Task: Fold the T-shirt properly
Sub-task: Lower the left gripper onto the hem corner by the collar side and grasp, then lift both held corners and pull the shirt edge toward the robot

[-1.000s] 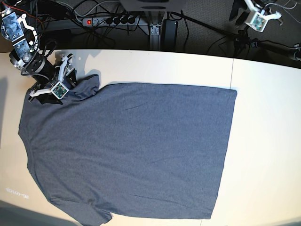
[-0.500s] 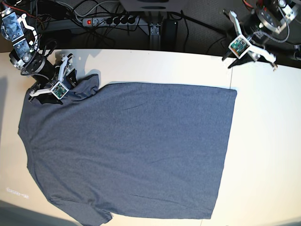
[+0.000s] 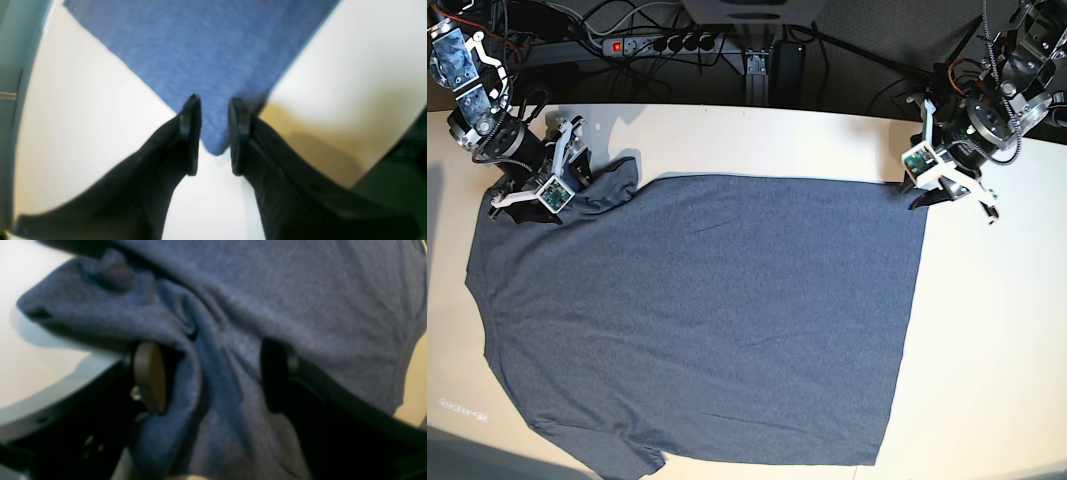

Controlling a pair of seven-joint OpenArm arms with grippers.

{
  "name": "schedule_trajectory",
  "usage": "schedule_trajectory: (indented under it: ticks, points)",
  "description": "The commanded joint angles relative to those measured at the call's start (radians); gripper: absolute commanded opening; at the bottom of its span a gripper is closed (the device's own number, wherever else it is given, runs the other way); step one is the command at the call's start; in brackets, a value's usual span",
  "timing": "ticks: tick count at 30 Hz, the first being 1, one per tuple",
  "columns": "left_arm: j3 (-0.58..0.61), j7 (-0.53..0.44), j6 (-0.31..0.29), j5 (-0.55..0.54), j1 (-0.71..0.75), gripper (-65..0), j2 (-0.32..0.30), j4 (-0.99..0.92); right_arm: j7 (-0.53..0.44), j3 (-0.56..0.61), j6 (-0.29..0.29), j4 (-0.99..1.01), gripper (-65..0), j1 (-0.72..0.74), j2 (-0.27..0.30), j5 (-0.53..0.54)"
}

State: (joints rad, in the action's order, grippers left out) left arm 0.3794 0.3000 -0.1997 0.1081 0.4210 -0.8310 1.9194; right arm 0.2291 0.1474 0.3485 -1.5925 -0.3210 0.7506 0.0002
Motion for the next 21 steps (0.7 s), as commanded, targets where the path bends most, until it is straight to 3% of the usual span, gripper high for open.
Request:
schedule_trajectory:
  ticks: [1, 9, 21]
  points:
    - [0.023, -0.011, -0.003, 0.019, -0.019, -47.1, -0.031, -0.001, 0.037, -0.001, 0.022, 0.000, -23.3, -0.001, 0.016, -0.018]
    - [0.188, 0.028, -0.003, 0.115, -0.053, -41.9, -0.167, -0.013, 0.037, -0.001, 0.022, 0.000, -23.2, -0.001, 0.016, -0.018]
    - [0.201, 0.009, -0.033, 0.109, -0.120, -41.9, -0.169, -0.026, 0.033, -0.001, 0.021, 0.000, -23.2, -0.001, 0.016, -0.019]
